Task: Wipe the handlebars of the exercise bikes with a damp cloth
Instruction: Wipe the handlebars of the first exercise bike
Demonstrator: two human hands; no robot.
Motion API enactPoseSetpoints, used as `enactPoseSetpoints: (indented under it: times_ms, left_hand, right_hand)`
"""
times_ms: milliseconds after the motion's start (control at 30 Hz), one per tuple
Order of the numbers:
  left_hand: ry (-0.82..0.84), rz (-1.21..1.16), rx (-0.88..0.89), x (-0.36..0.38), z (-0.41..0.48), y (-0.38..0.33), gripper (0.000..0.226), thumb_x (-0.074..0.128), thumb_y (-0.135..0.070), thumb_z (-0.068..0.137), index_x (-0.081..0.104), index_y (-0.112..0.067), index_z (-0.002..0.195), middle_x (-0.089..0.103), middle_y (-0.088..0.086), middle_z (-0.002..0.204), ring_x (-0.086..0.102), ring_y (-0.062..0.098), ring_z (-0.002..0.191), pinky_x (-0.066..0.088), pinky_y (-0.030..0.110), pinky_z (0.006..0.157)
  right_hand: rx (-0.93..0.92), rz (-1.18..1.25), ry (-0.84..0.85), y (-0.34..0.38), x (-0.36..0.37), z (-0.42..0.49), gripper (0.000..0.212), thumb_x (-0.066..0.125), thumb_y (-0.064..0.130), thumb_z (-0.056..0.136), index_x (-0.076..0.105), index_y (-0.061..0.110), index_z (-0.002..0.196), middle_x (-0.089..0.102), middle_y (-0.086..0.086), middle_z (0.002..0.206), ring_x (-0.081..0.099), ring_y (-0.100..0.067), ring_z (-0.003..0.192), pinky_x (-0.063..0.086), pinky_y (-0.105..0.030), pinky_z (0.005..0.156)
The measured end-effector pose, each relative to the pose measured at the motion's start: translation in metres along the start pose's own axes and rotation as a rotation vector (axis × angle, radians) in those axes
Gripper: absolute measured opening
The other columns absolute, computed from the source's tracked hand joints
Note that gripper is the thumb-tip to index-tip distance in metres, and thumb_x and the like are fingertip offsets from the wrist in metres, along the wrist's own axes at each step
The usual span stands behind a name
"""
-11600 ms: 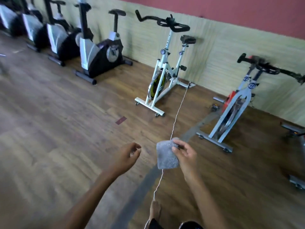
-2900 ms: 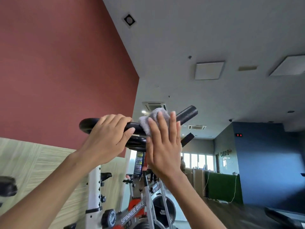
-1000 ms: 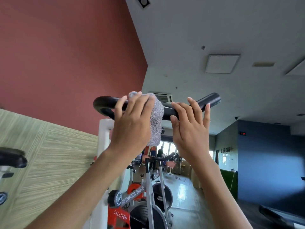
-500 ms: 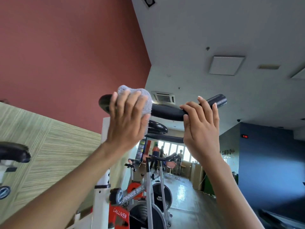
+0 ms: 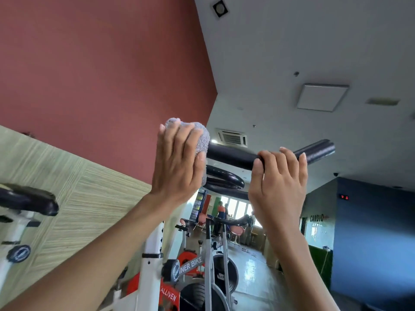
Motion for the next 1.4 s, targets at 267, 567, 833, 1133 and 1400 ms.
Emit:
enactPoseSetpoints:
  times_ms: [267, 567, 833, 1133, 1400]
  left_hand:
    - [-0.198, 0.0, 0.201, 0.023, -0.009, -0.055, 0.039, 0.031, -0.03, 0.102, 0.038, -0.013, 0.136, 0.037, 0.01, 0.139, 0.032, 0.032, 0.134, 0.009, 0.045, 0.122]
    - [-0.427, -0.365, -0.091, 0.019, -0.016, 0.035, 0.037, 0.028, -0.032, 0.101, 0.031, -0.013, 0.133, 0.03, 0.011, 0.14, 0.026, 0.038, 0.134, 0.017, 0.055, 0.117]
    - [-0.531, -0.813, -0.457, 0.057, -0.04, 0.082, 0.042, 0.026, -0.03, 0.104, 0.025, -0.009, 0.139, 0.029, 0.018, 0.146, 0.031, 0.032, 0.138, 0.029, 0.056, 0.113]
    - [-0.626, -0.779, -0.42, 0.048, -0.031, 0.064, 0.04, 0.025, -0.034, 0.102, 0.026, -0.021, 0.14, 0.028, 0.012, 0.147, 0.028, 0.04, 0.138, 0.026, 0.06, 0.113]
    - [-0.519, -1.151, -0.767, 0.102, -0.058, 0.077, 0.05, 0.022, -0.046, 0.103, 0.013, -0.023, 0.147, 0.015, 0.001, 0.153, 0.017, 0.023, 0.145, 0.023, 0.05, 0.118]
  right_hand:
    - [0.014, -0.062, 0.023, 0.0, -0.005, 0.004, 0.03, 0.031, 0.027, 0.1, 0.059, 0.017, 0.097, 0.063, 0.001, 0.098, 0.048, -0.021, 0.108, 0.017, -0.037, 0.118]
    - [0.177, -0.106, 0.011, 0.016, 0.008, 0.01, 0.028, 0.026, 0.027, 0.095, 0.05, 0.022, 0.082, 0.05, 0.008, 0.08, 0.039, -0.013, 0.087, 0.019, -0.036, 0.116]
    - [0.206, -0.105, 0.023, 0.034, 0.014, 0.011, 0.035, 0.022, 0.039, 0.095, 0.043, 0.021, 0.073, 0.045, 0.011, 0.07, 0.036, -0.016, 0.082, 0.036, -0.051, 0.102]
    - [0.207, -0.164, -0.016, 0.041, 0.021, 0.01, 0.045, 0.011, 0.044, 0.085, 0.043, 0.014, 0.076, 0.05, -0.001, 0.079, 0.041, -0.026, 0.084, 0.037, -0.047, 0.089]
    - [0.271, -0.203, -0.013, 0.04, 0.023, 0.008, 0.044, 0.011, 0.046, 0.082, 0.047, 0.023, 0.077, 0.057, -0.004, 0.089, 0.048, -0.034, 0.095, 0.036, -0.058, 0.098]
Point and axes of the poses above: each hand's wrist, its own z-axis towards the middle knuckle, its own x-axis out of the palm, y = z × x, the point moved 9 cm from there along z, towards the middle knuckle
